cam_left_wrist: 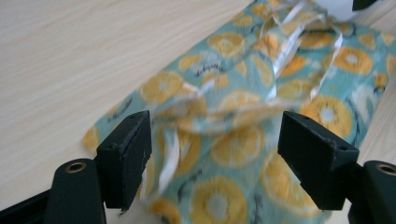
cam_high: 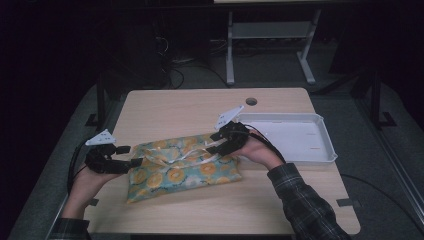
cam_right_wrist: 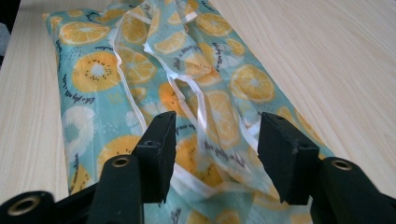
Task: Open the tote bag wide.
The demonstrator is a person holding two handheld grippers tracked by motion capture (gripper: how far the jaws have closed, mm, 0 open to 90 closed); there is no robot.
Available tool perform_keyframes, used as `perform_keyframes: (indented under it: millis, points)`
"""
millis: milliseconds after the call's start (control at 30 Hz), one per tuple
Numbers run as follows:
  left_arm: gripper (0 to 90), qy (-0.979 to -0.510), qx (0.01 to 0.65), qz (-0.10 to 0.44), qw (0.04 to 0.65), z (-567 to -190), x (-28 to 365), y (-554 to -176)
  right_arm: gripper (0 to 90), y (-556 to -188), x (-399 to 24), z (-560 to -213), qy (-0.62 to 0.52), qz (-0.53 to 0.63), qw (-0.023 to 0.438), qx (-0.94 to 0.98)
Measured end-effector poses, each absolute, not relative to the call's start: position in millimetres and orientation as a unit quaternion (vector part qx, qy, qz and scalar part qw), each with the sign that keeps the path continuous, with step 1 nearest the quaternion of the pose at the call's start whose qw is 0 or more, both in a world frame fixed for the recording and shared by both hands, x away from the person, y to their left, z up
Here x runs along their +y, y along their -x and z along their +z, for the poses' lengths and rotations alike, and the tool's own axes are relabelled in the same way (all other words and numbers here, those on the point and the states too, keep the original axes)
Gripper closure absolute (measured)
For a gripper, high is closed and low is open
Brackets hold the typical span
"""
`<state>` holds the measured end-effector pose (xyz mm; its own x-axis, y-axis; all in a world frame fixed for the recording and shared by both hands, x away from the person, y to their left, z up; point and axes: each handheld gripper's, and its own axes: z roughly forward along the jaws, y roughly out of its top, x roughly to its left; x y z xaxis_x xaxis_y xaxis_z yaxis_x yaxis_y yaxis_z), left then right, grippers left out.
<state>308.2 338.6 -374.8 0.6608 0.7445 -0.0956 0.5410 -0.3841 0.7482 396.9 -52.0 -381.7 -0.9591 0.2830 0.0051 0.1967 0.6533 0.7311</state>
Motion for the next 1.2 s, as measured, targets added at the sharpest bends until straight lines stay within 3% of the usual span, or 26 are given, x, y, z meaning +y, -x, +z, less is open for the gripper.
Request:
perform_keyframes:
  millis: [567,667,900,1200]
  points:
    - [24.4,-0.826,0.413,0.145,0.355,-412.0,361.8,-248.2,52.9,-409.8,-20.5,-402.9,-0.119,0.376,0.063,0.917]
    - [24.4,-0.824,0.415,0.148,0.357,-417.4,362.2,-244.9,59.4,-410.8,-20.0,-406.8,-0.122,0.371,0.065,0.918]
    - [24.4,-0.826,0.409,0.15,0.357,-419.3,358.5,-246.7,87.1,-413.4,-22.7,-410.1,-0.128,0.365,0.068,0.92]
    - [24.4,-0.83,0.406,0.145,0.355,-420.4,357.1,-247.2,88.6,-415.6,-25.5,-397.7,-0.128,0.386,0.07,0.911]
